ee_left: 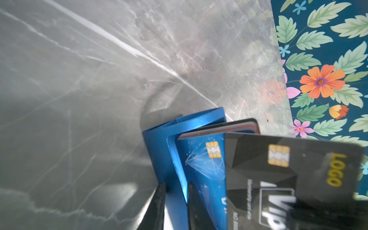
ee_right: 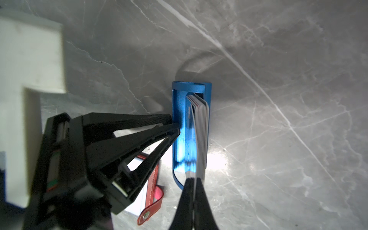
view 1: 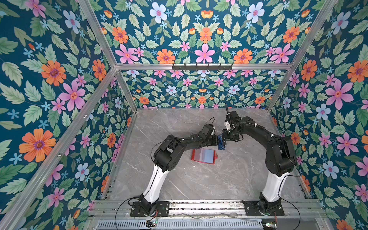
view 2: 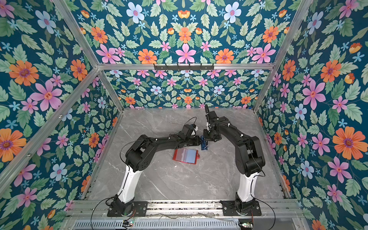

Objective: Put the credit cards into the card holder

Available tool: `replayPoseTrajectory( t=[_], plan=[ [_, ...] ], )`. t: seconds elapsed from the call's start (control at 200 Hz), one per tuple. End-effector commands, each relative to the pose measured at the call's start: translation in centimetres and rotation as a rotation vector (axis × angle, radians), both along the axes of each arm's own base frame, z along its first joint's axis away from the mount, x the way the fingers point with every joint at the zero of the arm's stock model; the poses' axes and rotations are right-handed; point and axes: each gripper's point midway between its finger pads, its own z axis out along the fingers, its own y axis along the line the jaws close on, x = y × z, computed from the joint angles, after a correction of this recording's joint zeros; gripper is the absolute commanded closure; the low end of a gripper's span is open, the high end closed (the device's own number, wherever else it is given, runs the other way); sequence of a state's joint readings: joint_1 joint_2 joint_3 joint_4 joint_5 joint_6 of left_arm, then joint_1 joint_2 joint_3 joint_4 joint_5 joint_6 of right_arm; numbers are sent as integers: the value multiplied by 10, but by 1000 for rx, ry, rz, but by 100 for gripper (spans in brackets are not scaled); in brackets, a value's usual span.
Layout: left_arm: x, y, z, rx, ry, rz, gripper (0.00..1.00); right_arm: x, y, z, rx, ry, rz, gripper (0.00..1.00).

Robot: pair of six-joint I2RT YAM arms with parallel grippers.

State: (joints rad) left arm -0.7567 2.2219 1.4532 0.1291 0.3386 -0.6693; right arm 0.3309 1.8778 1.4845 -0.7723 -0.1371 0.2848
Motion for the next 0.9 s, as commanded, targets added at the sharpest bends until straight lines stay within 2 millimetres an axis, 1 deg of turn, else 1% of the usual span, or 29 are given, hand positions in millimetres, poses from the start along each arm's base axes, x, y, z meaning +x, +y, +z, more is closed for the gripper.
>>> replayPoseTrajectory(
  t=[0.0,0.1,0.245,0.345,0.5,0.62,0.69,0.73,0.755,0.76,0.775,0.895],
  plan=[
    [-7,15,-16,79,47,15,78,-6,-5,2,-15,9,0,98],
    [-8,15,-15,75,47,13,77,-7,-5,2,-17,11,-2,98],
    [-9,15,-8,63,33,7,75,-6,-4,11,0,-16,-6,98],
    [-9,12,1,46,17,-9,70,-7,-3,18,15,-32,-9,99],
    [-10,7,20,7,-11,-40,61,-10,-1,31,53,-73,-18,100],
    [-11,6,40,-19,-51,-57,56,-16,2,39,93,-94,-21,100],
    [-12,11,50,-12,-76,-52,55,-19,5,45,123,-109,-15,100],
    [-13,16,55,1,-95,-45,55,-23,8,44,141,-102,-8,100],
    [-14,21,57,16,-106,-36,55,-25,10,41,155,-94,-3,100],
    [-14,22,57,18,-108,-35,55,-26,10,48,164,-109,-1,100],
    [-14,25,59,27,-114,-30,55,-27,11,54,180,-124,4,100],
    [-19,55,66,97,-160,19,55,-40,24,58,266,-130,36,100]
  ],
)
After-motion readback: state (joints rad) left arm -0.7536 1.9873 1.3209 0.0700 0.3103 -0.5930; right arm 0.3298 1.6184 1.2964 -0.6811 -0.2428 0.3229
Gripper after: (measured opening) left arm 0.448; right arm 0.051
